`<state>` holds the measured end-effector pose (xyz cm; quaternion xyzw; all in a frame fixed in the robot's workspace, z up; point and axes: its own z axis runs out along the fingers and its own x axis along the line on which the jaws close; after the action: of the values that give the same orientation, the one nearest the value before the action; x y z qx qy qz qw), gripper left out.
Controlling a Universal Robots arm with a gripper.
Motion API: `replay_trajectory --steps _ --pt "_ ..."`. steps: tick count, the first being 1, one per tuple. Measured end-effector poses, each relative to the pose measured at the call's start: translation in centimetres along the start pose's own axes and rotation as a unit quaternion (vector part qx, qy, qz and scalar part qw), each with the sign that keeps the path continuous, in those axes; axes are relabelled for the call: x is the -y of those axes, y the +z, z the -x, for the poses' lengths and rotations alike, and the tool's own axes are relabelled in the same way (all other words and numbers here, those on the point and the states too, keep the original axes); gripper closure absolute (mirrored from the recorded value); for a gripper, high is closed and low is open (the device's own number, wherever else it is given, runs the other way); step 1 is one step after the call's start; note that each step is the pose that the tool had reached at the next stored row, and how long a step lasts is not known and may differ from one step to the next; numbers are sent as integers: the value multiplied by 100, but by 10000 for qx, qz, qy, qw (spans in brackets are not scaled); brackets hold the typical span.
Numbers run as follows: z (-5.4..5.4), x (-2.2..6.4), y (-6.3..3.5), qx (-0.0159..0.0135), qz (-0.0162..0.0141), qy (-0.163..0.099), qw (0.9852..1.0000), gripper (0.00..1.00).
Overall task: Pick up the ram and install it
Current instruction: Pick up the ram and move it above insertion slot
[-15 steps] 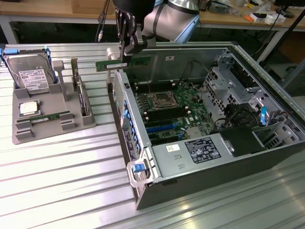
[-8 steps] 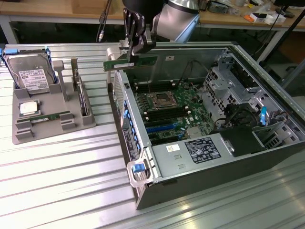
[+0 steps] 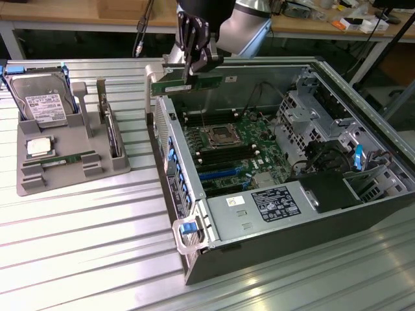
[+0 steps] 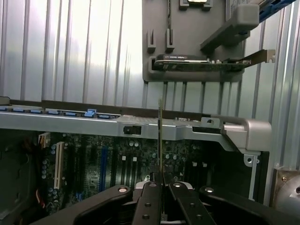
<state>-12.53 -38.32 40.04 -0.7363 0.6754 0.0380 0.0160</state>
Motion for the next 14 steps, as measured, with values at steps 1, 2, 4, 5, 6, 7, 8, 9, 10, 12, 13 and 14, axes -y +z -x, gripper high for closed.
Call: replay_trajectory --steps 1,2,4,5,6,7,8,9,10,12,13,14 --pt "-2 18 0 -1 0 0 10000 88" --pt "-4 40 -1 -2 0 0 10000 88" --pt "-7 86 -3 -4 0 0 10000 88" --pt "-9 110 -4 -6 0 0 10000 88" --pt "-11 129 -4 -7 0 0 10000 88" --pt "-12 143 -4 -7 0 0 10000 88" --pt "-15 177 -5 -9 0 0 10000 88" --pt "-16 194 -6 -10 1 0 10000 88" --pt "-18 208 -7 -11 1 0 10000 88" --pt "-23 267 -8 -16 1 1 10000 88" --pt "-26 301 -9 -19 1 1 10000 88" --pt "-27 320 -10 -20 1 1 10000 88"
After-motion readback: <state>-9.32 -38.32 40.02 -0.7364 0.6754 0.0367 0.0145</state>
